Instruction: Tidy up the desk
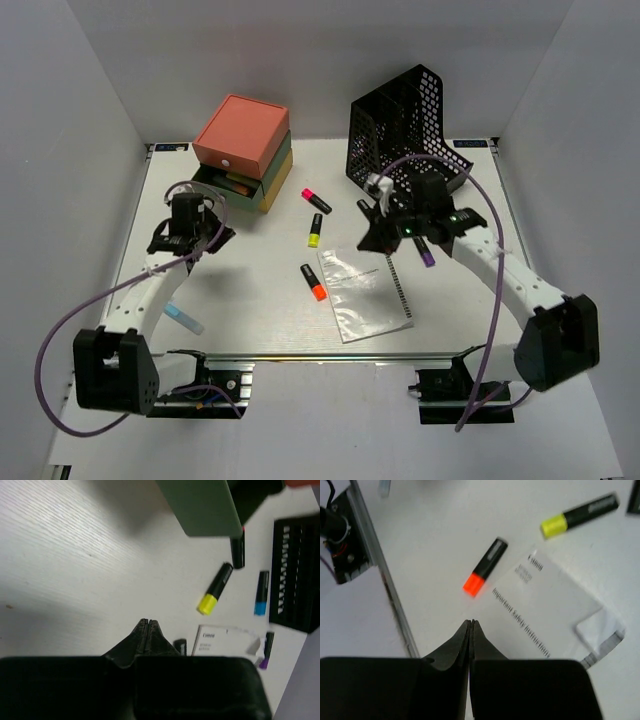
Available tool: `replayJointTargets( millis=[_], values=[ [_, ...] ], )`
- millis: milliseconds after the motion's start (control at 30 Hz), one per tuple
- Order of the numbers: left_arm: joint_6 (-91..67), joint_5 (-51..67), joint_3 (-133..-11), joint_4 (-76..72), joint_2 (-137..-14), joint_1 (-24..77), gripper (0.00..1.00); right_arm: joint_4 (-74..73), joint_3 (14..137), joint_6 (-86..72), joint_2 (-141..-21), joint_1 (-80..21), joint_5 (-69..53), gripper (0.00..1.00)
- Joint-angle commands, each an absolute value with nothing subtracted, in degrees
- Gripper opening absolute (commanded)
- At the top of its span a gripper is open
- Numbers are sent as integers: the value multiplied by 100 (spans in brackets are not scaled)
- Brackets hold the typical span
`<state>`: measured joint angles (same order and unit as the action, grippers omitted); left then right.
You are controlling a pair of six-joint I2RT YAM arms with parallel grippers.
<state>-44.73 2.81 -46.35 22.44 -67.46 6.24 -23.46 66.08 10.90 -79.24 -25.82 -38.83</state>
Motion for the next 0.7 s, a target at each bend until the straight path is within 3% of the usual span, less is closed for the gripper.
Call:
replayJointTargets(
  millis=[0,333,533,667],
  values=[
    [-5316,-571,-5158,2417,-7057,650,6,-1829,6004,1115,-6901,-2382,-4483,0],
    [-6661,-615,-5967,2022,-8340,571,16,-1433,5476,896,-6284,-1732,-4596,0],
    [-7022,-457,-6249,1758,-8912,571,18,-1521,5476,958,-6144,-1600,-4887,0],
    [-7031,-475,-6503,1731,-9158,519,33,-1459,5432,1010,-5950,-1521,-4843,0]
  ],
)
